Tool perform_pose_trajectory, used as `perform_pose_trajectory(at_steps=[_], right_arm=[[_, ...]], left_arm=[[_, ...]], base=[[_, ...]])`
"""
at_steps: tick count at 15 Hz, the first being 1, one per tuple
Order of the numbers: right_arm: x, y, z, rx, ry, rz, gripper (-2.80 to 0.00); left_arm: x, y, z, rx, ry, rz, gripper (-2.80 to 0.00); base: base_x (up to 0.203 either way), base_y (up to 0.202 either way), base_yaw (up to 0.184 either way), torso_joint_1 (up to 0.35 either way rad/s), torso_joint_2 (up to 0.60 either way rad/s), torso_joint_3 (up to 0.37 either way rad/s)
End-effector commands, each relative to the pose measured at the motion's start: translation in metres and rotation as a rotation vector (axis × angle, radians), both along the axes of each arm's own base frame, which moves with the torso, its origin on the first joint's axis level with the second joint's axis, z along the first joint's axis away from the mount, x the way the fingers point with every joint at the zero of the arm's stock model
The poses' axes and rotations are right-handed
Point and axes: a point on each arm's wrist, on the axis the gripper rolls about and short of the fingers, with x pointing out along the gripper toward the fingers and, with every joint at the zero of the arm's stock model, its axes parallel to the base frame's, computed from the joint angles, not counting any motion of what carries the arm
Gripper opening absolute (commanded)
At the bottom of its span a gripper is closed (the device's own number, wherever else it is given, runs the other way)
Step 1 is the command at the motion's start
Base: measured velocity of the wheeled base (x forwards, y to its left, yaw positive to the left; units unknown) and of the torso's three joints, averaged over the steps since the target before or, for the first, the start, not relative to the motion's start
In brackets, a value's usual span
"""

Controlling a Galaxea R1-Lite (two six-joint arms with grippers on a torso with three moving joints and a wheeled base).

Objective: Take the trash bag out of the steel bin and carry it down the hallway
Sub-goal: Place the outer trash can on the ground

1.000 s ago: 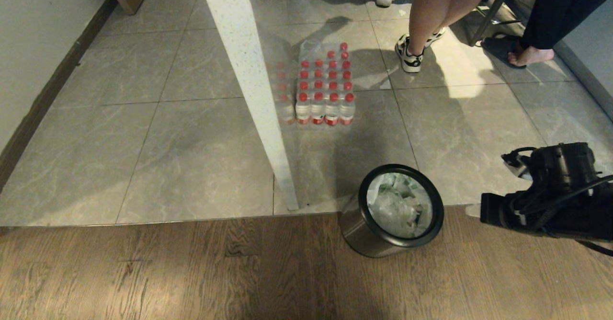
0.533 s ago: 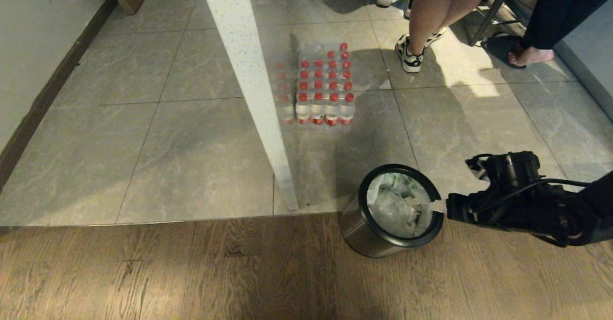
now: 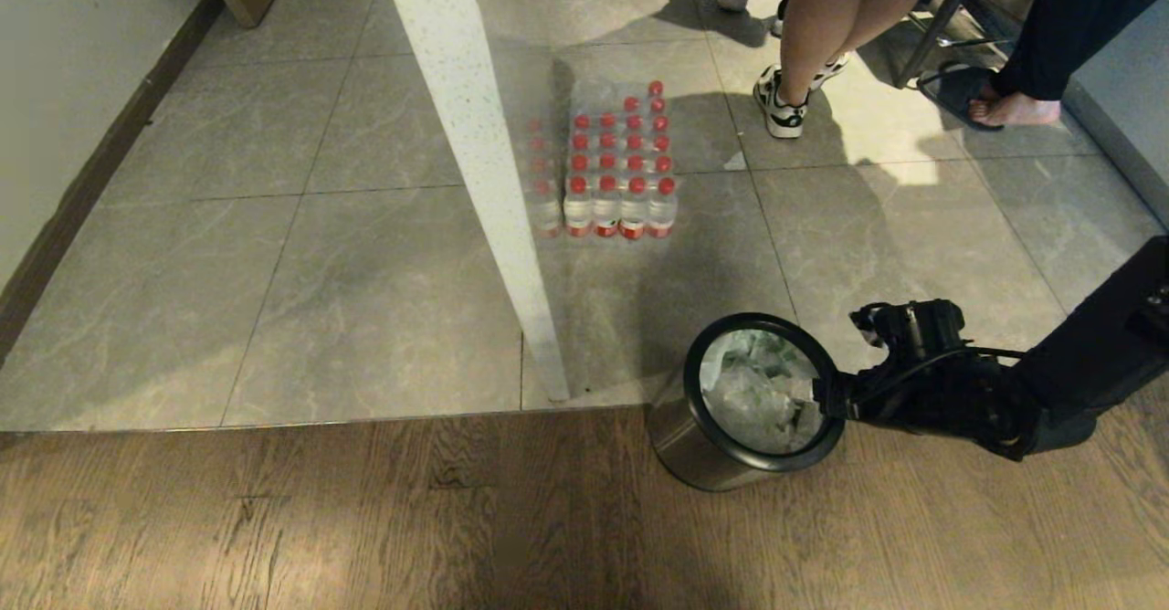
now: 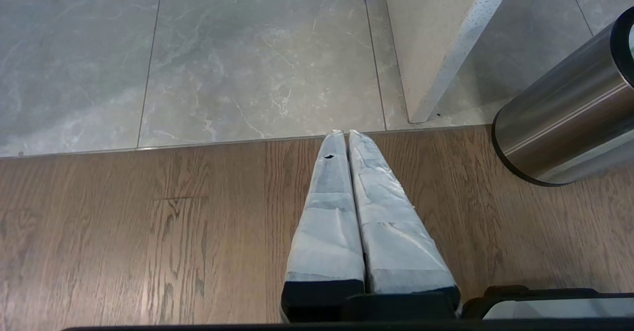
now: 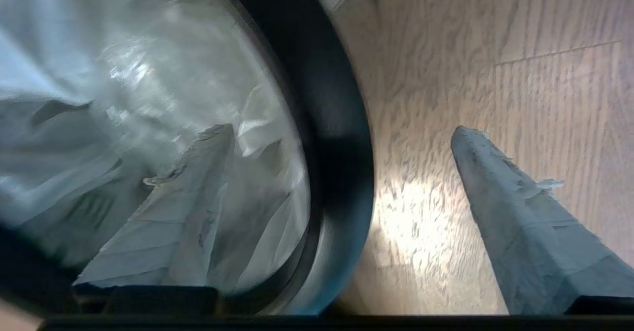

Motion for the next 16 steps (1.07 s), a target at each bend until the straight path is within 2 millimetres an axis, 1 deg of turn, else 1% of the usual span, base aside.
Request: perform_pose_trajectory(at_steps=[1, 3, 7, 10, 12, 13, 16], right_arm=[[0.003, 0.001, -0.008, -0.003, 0.006, -0.002, -2.8], [0.009, 0.002, -0.008, -0.005, -0.026, -0.002, -2.8], [0.007, 0.001, 0.0, -0.019, -0.05, -0.024, -2.8], [0.003, 0.001, 0.019, -0.022, -0.099, -0.034, -2.8], [-0.003, 0.001, 0.037, -0.018, -0.141, -0.031, -2.8], [-0.009, 0.001, 0.047, -0.016, -0.163, -0.03, -2.8], [-0.031, -0.001, 0.069, -0.012, -0.203, -0.028, -2.8]], left_arm=[[0.0, 0.0, 0.0, 0.0, -0.001, 0.0, -2.8], [0.0, 0.0, 0.0, 0.0, -0.001, 0.0, -2.8], [0.0, 0.0, 0.0, 0.0, -0.001, 0.0, -2.8], [0.0, 0.0, 0.0, 0.0, -0.001, 0.0, -2.8], [0.0, 0.0, 0.0, 0.0, -0.001, 0.0, -2.8], [0.0, 0.0, 0.0, 0.0, -0.002, 0.0, -2.8], [0.0, 0.0, 0.0, 0.0, -0.001, 0.0, -2.8]], base=[[0.0, 0.0, 0.0, 0.0, 0.0, 0.0], [0.0, 0.0, 0.0, 0.0, 0.0, 0.0], [0.0, 0.0, 0.0, 0.0, 0.0, 0.0], [0.0, 0.0, 0.0, 0.0, 0.0, 0.0], [0.0, 0.0, 0.0, 0.0, 0.0, 0.0], [0.0, 0.0, 0.0, 0.0, 0.0, 0.0], [0.0, 0.0, 0.0, 0.0, 0.0, 0.0]])
